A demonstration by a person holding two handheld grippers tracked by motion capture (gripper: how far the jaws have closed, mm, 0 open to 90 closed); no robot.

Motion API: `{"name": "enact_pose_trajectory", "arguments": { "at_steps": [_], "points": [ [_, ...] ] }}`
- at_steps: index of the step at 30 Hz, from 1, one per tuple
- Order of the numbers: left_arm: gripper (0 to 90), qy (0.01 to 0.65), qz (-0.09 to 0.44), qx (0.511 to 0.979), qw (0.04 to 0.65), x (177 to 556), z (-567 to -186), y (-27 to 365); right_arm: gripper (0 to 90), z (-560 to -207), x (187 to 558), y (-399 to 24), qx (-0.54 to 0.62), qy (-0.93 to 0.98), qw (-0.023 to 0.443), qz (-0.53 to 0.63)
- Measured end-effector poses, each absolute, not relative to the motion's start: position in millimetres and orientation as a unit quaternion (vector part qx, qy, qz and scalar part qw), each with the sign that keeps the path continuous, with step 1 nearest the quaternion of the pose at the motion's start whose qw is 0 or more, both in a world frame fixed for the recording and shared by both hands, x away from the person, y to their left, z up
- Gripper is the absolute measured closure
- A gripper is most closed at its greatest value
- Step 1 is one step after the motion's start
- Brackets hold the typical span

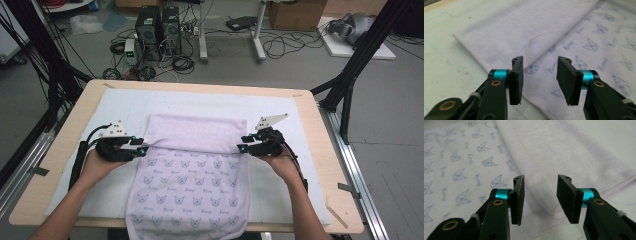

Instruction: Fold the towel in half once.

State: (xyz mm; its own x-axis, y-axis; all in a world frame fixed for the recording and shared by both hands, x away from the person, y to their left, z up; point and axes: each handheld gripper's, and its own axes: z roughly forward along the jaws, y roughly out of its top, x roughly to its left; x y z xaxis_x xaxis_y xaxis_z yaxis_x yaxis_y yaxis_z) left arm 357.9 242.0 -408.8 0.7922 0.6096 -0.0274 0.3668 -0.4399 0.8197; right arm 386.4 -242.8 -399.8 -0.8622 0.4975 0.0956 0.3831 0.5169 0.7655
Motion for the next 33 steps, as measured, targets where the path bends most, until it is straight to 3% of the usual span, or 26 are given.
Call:
{"name": "enact_pose_trajectory", "arguments": {
  "at_steps": [8,10,11,13,16,24,33],
  "points": [
    [44.6,0.314,0.116,0.831,0.444,376.3,-427.4,239.1,52.3,-424.5,406.0,-237.9,0.281,0.873,0.032,0.398],
    [48.9,0.313,0.119,0.838,0.431,378.8,-431.7,237.6,59.4,-428.0,406.8,-235.7,0.282,0.875,0.022,0.393],
    [57.0,0.311,0.121,0.844,0.42,379.4,-434.1,236.3,63.8,-429.3,406.9,-234.8,0.282,0.877,0.019,0.389],
    [76.3,0.311,0.124,0.854,0.399,380.1,-437.8,235.6,82.8,-429.7,404.9,-232.9,0.272,0.884,0.013,0.381],
    [86.6,0.305,0.126,0.85,0.41,377.6,-433.8,238.7,85.2,-425.6,398.9,-232.2,0.263,0.882,0.022,0.391],
    [88.1,0.298,0.142,0.829,0.451,363.3,-411.3,248.6,85.4,-400.3,380.7,-242.8,0.25,0.868,0.042,0.428],
    [88.1,0.266,0.149,0.834,0.46,322.8,-397.2,254.4,85.4,-379.8,341.1,-245.9,0.211,0.872,0.066,0.437]
  ]
}}
